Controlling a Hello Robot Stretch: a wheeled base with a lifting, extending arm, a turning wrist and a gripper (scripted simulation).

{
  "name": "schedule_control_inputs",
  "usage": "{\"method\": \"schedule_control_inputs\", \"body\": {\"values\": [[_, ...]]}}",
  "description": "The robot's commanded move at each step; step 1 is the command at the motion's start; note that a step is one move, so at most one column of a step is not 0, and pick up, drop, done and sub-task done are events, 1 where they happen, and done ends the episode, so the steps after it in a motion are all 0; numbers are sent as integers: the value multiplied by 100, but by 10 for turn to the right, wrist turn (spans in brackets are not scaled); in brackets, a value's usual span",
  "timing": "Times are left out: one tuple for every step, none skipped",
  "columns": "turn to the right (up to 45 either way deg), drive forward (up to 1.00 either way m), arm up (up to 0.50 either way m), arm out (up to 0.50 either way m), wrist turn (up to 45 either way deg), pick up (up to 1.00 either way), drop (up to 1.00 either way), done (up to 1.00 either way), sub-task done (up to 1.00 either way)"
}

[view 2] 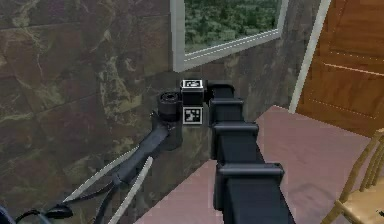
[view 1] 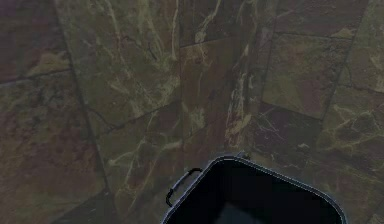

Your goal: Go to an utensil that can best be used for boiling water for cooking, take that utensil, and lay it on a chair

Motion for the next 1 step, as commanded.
{"method": "schedule_control_inputs", "body": {"values": [[0,0,0,0,390,0,0,0,0]]}}
